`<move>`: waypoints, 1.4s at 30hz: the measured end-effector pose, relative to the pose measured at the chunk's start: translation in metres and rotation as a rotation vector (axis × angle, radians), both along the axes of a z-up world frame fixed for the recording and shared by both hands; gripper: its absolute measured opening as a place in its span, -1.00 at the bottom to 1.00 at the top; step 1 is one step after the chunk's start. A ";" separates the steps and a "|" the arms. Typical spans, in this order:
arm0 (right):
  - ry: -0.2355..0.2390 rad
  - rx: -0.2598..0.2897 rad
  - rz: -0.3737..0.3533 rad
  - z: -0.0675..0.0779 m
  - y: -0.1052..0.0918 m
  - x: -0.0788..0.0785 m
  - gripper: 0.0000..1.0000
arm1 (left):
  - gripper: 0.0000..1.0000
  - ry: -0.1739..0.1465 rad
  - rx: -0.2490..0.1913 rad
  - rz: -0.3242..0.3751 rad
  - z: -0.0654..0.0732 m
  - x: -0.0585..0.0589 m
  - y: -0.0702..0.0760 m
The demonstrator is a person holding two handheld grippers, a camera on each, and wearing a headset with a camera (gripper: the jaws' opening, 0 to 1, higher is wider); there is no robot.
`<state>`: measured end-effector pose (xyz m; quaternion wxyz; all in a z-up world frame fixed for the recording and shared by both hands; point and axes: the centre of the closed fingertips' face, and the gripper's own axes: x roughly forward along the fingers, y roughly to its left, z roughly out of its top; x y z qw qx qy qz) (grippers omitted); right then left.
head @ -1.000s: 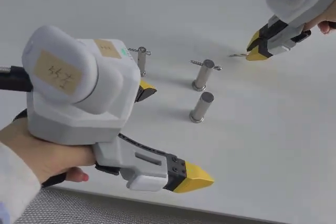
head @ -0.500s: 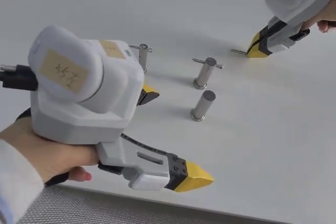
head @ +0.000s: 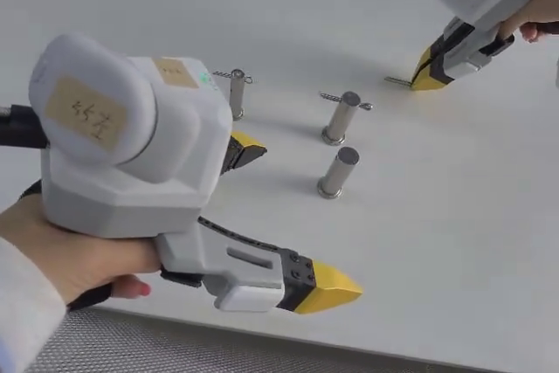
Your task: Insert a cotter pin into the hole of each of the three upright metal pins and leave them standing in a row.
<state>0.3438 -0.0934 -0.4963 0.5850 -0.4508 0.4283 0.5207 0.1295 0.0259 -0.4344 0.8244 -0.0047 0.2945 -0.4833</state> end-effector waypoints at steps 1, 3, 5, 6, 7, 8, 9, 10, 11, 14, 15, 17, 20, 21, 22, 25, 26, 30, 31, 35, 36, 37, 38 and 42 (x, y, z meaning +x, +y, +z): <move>-0.003 0.002 0.008 0.000 0.000 0.000 -1.00 | 0.83 0.001 0.000 0.000 0.000 0.000 0.000; -0.008 0.012 0.002 0.000 0.001 0.002 -1.00 | 0.83 0.002 0.006 -0.001 -0.001 0.000 0.000; -0.008 0.035 -0.004 0.000 -0.002 0.006 -1.00 | 0.83 0.002 0.004 -0.001 0.000 0.000 0.001; -0.008 0.043 -0.001 0.000 -0.002 0.007 -1.00 | 0.83 0.003 0.004 0.000 0.000 0.000 0.001; -0.007 0.051 -0.012 0.000 -0.001 0.007 -1.00 | 0.83 0.003 0.004 0.001 0.000 0.000 0.002; -0.011 0.051 -0.014 0.000 -0.001 0.008 -1.00 | 0.83 0.002 0.003 0.003 0.001 0.000 0.002; -0.019 0.050 -0.009 0.001 -0.001 0.007 -1.00 | 0.83 0.002 0.001 0.004 0.001 0.000 0.002; -0.031 0.040 0.002 0.002 -0.002 0.006 -1.00 | 0.82 0.002 -0.001 0.005 0.002 0.000 0.003; -0.034 0.034 0.006 0.002 -0.002 0.006 -1.00 | 0.82 0.000 -0.005 0.006 0.003 0.001 0.003; -0.049 0.024 0.017 0.004 -0.004 0.003 -1.00 | 0.81 -0.003 -0.011 0.005 0.004 0.001 0.002; -0.056 0.024 0.018 0.005 -0.004 0.002 -1.00 | 0.81 -0.005 -0.011 0.004 0.005 0.001 0.002; -0.068 0.029 0.031 0.007 -0.003 0.004 -1.00 | 0.81 -0.005 -0.013 0.003 0.006 0.001 0.001; -0.089 0.047 0.048 0.011 -0.002 0.004 -1.00 | 0.81 -0.007 -0.021 0.004 0.008 0.002 0.001; -0.100 0.055 0.053 0.014 -0.001 0.001 -1.00 | 0.81 -0.007 -0.023 0.004 0.009 0.002 0.001; -0.106 0.061 0.057 0.016 0.000 -0.001 -1.00 | 0.81 -0.009 -0.026 0.004 0.010 0.002 0.001; -0.121 0.102 0.066 0.024 0.005 -0.011 -1.00 | 0.80 -0.011 -0.032 0.007 0.013 0.004 0.001; -0.128 0.118 0.065 0.027 0.008 -0.013 -1.00 | 0.78 -0.009 -0.037 0.008 0.014 0.004 0.001; -0.175 0.179 0.073 0.044 0.018 -0.025 -1.00 | 0.74 -0.009 -0.053 0.020 0.019 0.008 0.002; -0.186 0.197 0.074 0.048 0.021 -0.029 -1.00 | 0.73 -0.010 -0.058 0.024 0.021 0.009 0.002; -0.225 0.231 0.080 0.059 0.025 -0.039 -1.00 | 0.68 -0.008 -0.067 0.030 0.025 0.012 0.003; -0.238 0.245 0.086 0.063 0.027 -0.043 -1.00 | 0.66 -0.005 -0.071 0.031 0.025 0.012 0.003; -0.243 0.250 0.085 0.064 0.027 -0.045 -1.00 | 0.64 -0.004 -0.072 0.030 0.026 0.013 0.003; -0.247 0.252 0.089 0.066 0.028 -0.047 -1.00 | 0.60 0.000 -0.073 0.031 0.026 0.014 0.003; -0.283 0.264 0.110 0.074 0.032 -0.055 -1.00 | 0.59 -0.002 -0.086 0.034 0.030 0.018 0.001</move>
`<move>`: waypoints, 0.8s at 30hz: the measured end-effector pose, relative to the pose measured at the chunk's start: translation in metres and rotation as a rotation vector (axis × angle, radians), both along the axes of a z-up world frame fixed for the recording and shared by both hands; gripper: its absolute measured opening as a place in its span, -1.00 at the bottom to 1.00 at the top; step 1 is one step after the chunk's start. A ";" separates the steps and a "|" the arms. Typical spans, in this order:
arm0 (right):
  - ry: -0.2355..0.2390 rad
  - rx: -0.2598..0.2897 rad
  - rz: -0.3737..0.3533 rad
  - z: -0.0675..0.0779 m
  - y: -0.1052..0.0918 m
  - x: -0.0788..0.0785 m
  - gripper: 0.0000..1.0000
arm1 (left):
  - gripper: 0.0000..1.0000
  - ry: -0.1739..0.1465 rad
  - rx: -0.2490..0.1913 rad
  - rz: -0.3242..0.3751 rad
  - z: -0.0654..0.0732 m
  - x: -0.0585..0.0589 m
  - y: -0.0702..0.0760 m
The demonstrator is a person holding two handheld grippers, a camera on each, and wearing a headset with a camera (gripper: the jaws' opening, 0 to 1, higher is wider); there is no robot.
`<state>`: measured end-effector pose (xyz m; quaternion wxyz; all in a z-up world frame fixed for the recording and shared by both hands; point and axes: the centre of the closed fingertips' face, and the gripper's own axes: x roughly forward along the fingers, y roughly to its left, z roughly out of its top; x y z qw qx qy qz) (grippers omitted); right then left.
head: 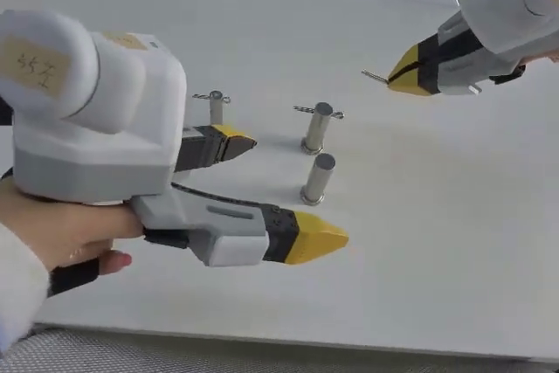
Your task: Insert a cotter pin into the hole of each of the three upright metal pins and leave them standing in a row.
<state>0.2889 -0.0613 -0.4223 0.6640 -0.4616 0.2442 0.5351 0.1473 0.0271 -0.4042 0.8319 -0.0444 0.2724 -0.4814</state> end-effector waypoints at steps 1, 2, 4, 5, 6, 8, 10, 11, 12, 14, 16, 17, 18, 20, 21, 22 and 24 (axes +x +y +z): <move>-0.015 0.000 0.010 0.001 0.001 -0.003 -1.00 | 0.58 -0.001 -0.004 0.002 0.001 0.001 0.000; -0.018 -0.001 0.015 0.001 0.001 -0.005 -1.00 | 0.57 -0.001 -0.009 0.006 0.002 0.003 -0.001; -0.020 0.004 0.021 0.002 0.003 -0.009 -1.00 | 0.54 0.005 -0.021 0.011 0.003 0.006 -0.002; -0.025 0.007 0.028 0.003 0.004 -0.013 -1.00 | 0.52 0.013 -0.025 0.015 0.003 0.007 -0.002; -0.029 0.007 0.032 0.003 0.005 -0.015 -1.00 | 0.50 0.017 -0.027 0.017 0.003 0.007 -0.003; -0.040 0.008 0.042 0.006 0.007 -0.018 -1.00 | 0.48 0.017 -0.026 0.015 0.003 0.008 -0.003; -0.049 0.023 0.047 0.011 0.010 -0.025 -1.00 | 0.48 0.016 -0.029 0.019 0.003 0.009 -0.004; -0.054 0.035 0.050 0.014 0.013 -0.028 -1.00 | 0.47 0.016 -0.035 0.020 0.005 0.010 -0.004; -0.057 0.042 0.052 0.015 0.014 -0.030 -1.00 | 0.46 0.015 -0.039 0.022 0.005 0.010 -0.005; -0.061 0.048 0.064 0.018 0.017 -0.036 -1.00 | 0.43 0.016 -0.046 0.021 0.006 0.011 -0.006; -0.068 0.048 0.078 0.019 0.020 -0.041 -1.00 | 0.39 0.015 -0.049 0.021 0.008 0.011 -0.008; -0.068 0.048 0.085 0.020 0.022 -0.045 -1.00 | 0.38 0.014 -0.049 0.021 0.008 0.012 -0.009; -0.069 0.052 0.091 0.021 0.024 -0.049 -1.00 | 0.37 0.013 -0.051 0.023 0.009 0.013 -0.009; -0.067 0.059 0.103 0.022 0.028 -0.055 -1.00 | 0.34 0.011 -0.060 0.025 0.012 0.014 -0.011; -0.072 0.061 0.107 0.023 0.030 -0.057 -1.00 | 0.31 0.012 -0.070 0.025 0.014 0.015 -0.012; -0.074 0.062 0.111 0.023 0.031 -0.059 -1.00 | 0.28 0.012 -0.076 0.026 0.015 0.015 -0.012; -0.078 0.066 0.119 0.024 0.034 -0.064 -1.00 | 0.25 0.014 -0.094 0.034 0.018 0.018 -0.013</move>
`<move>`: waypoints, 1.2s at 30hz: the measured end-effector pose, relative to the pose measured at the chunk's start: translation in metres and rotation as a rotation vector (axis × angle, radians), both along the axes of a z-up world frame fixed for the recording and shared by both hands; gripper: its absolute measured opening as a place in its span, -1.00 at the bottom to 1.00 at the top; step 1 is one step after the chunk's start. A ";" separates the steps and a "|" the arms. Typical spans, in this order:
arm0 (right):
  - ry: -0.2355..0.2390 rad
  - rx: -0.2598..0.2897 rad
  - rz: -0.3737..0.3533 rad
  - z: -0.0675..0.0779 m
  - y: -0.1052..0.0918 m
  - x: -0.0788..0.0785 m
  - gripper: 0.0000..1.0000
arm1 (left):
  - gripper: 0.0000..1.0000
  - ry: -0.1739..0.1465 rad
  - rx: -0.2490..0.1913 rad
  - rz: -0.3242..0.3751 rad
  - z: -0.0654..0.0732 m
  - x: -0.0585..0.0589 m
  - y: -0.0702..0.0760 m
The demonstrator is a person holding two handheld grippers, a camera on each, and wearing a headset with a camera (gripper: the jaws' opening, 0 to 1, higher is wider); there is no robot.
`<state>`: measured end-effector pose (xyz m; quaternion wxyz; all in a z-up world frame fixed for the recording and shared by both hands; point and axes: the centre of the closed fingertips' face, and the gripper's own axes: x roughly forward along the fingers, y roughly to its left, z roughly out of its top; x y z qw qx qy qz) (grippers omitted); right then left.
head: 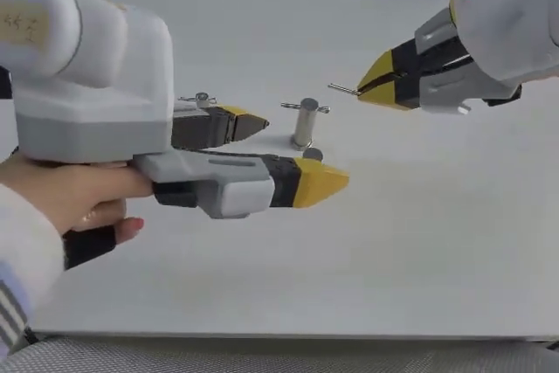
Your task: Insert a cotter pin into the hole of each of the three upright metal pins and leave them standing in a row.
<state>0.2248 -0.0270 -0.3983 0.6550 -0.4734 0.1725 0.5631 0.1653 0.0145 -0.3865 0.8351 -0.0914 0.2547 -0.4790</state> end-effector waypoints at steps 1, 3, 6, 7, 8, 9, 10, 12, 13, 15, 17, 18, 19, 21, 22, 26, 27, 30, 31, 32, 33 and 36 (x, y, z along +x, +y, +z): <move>-0.004 0.004 0.006 0.001 0.002 -0.003 -1.00 | 0.21 -0.001 -0.004 0.002 0.001 0.001 0.000; -0.006 0.009 0.012 0.002 0.005 -0.007 -1.00 | 0.16 0.003 -0.021 0.007 0.003 0.003 0.000; -0.009 0.020 0.021 0.004 0.008 -0.013 -1.00 | 0.09 0.013 -0.047 0.019 0.007 0.006 0.000; -0.011 0.023 0.021 0.005 0.009 -0.014 -1.00 | 0.06 0.015 -0.050 0.018 0.007 0.006 0.000; -0.013 0.025 0.023 0.005 0.010 -0.016 -1.00 | 0.02 0.017 -0.060 0.021 0.009 0.007 0.000; -0.013 0.027 0.023 0.005 0.010 -0.017 -1.00 | -0.02 0.018 -0.063 0.022 0.009 0.007 0.000; -0.015 0.030 0.024 0.005 0.011 -0.018 -1.00 | -0.04 0.022 -0.070 0.023 0.010 0.008 0.000; -0.017 0.035 0.027 0.006 0.014 -0.023 -1.00 | -0.10 0.032 -0.088 0.032 0.012 0.010 -0.001; -0.019 0.038 0.029 0.007 0.014 -0.023 -1.00 | -0.12 0.034 -0.092 0.033 0.012 0.011 -0.001; -0.020 0.043 0.037 0.008 0.017 -0.026 -1.00 | -0.18 0.043 -0.105 0.039 0.013 0.013 -0.002; -0.024 0.043 0.043 0.008 0.019 -0.027 -1.00 | -0.25 0.054 -0.114 0.034 0.013 0.013 -0.003; -0.025 0.046 0.049 0.009 0.021 -0.029 -1.00 | -0.32 0.057 -0.118 0.031 0.014 0.013 -0.004; -0.025 0.049 0.053 0.009 0.022 -0.031 -1.00 | -0.38 0.060 -0.123 0.025 0.014 0.013 -0.005; -0.026 0.048 0.062 0.009 0.025 -0.033 -1.00 | -0.51 0.065 -0.138 0.024 0.015 0.013 -0.006; -0.027 0.047 0.068 0.009 0.026 -0.035 -1.00 | -0.54 0.071 -0.147 0.030 0.016 0.014 -0.007; -0.026 0.061 0.075 0.010 0.030 -0.037 -1.00 | -0.67 0.093 -0.180 0.050 0.018 0.017 -0.006; -0.026 0.062 0.076 0.011 0.031 -0.038 -1.00 | -0.72 0.095 -0.183 0.051 0.018 0.017 -0.006; -0.026 0.069 0.077 0.012 0.033 -0.039 -1.00 | -0.84 0.112 -0.202 0.065 0.018 0.019 -0.004; -0.025 0.069 0.079 0.013 0.033 -0.039 -1.00 | -0.86 0.113 -0.201 0.069 0.017 0.019 -0.003; -0.026 0.070 0.079 0.013 0.034 -0.039 -1.00 | -0.88 0.116 -0.199 0.070 0.016 0.019 -0.002; -0.029 0.071 0.081 0.013 0.035 -0.039 -1.00 | -0.90 0.122 -0.196 0.072 0.014 0.019 -0.002; -0.028 0.072 0.082 0.014 0.036 -0.040 -1.00 | -0.97 0.128 -0.195 0.074 0.013 0.019 -0.001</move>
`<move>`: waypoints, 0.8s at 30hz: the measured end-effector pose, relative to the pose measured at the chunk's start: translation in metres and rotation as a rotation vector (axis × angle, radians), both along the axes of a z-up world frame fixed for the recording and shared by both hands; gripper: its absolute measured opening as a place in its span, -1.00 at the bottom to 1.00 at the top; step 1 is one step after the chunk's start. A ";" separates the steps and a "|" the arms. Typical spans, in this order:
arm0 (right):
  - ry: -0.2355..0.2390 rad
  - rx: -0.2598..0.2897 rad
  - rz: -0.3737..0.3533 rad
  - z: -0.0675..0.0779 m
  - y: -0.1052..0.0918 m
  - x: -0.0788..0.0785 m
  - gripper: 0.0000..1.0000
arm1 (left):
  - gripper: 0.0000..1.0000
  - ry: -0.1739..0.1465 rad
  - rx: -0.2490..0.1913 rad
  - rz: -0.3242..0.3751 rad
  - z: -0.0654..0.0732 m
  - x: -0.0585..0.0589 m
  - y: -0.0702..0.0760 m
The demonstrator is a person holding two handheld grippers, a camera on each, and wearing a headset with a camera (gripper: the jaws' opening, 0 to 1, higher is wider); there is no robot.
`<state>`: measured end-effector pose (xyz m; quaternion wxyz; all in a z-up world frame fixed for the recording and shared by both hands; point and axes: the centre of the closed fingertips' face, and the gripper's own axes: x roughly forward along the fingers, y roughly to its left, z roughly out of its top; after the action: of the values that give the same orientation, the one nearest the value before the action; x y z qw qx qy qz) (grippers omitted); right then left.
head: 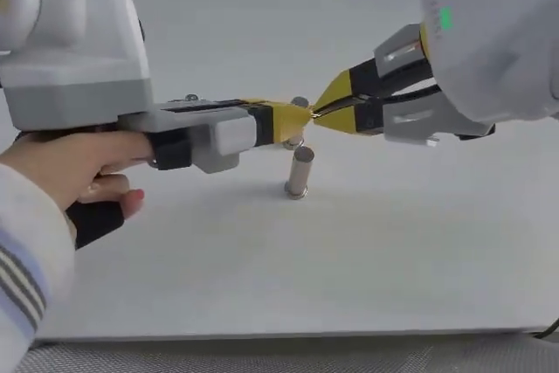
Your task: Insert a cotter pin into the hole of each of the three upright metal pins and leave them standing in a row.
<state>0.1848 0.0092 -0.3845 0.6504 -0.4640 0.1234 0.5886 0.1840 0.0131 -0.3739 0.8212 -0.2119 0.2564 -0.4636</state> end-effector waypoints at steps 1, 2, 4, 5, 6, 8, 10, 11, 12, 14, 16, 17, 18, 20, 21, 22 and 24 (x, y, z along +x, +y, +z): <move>-0.001 0.003 0.002 0.000 0.000 0.000 -1.00 | -0.98 0.003 -0.003 0.003 0.000 0.000 0.000; 0.002 0.004 0.003 0.000 0.000 -0.001 -1.00 | -1.00 0.006 -0.007 0.005 0.000 0.001 0.000; 0.002 0.009 -0.004 0.000 0.001 -0.001 -1.00 | -1.00 0.011 -0.015 0.016 0.000 0.002 0.001; 0.003 0.011 -0.007 0.000 0.001 -0.001 -1.00 | -1.00 0.012 -0.020 0.012 0.001 0.002 0.001; 0.006 0.015 -0.008 0.000 0.001 -0.001 -1.00 | -1.00 0.011 -0.025 0.004 0.001 0.001 0.001; 0.006 0.017 -0.009 0.000 0.001 -0.001 -1.00 | -1.00 0.013 -0.024 0.006 0.001 0.001 0.002; 0.006 0.013 -0.007 0.000 0.002 -0.002 -1.00 | -1.00 0.019 -0.025 0.004 0.000 0.001 0.002; 0.005 0.012 -0.006 -0.001 0.002 -0.002 -1.00 | -1.00 0.024 -0.025 0.006 -0.001 0.001 0.002; 0.003 0.010 -0.005 -0.001 0.002 -0.002 -1.00 | -1.00 0.037 -0.029 0.008 -0.001 0.001 0.003; 0.002 0.011 -0.006 -0.001 0.003 -0.002 -1.00 | -1.00 0.050 -0.036 0.017 -0.001 0.002 0.003; 0.001 0.012 -0.005 -0.001 0.003 -0.003 -1.00 | -1.00 0.029 -0.030 0.013 -0.001 0.002 0.003; 0.003 0.013 -0.004 -0.001 0.003 -0.003 -1.00 | -1.00 0.034 -0.029 0.010 -0.001 0.001 0.003; 0.001 0.015 -0.003 -0.001 0.004 -0.003 -1.00 | -1.00 0.035 -0.028 0.010 -0.001 0.001 0.003; -0.001 0.020 -0.005 0.000 0.004 -0.003 -1.00 | -1.00 0.043 -0.028 0.017 -0.001 0.002 0.004; -0.002 0.019 -0.007 0.000 0.004 -0.003 -1.00 | -1.00 0.059 -0.033 0.021 -0.001 0.002 0.004; -0.001 0.017 -0.007 -0.001 0.003 -0.003 -1.00 | -1.00 0.081 -0.035 0.023 -0.003 0.002 0.004; -0.006 0.012 -0.004 -0.002 0.003 -0.003 -1.00 | -1.00 0.085 -0.030 0.022 -0.004 0.003 0.006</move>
<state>0.1814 0.0126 -0.3869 0.6547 -0.4618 0.1189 0.5865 0.1873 0.0188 -0.3782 0.8115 -0.2466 0.2817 -0.4488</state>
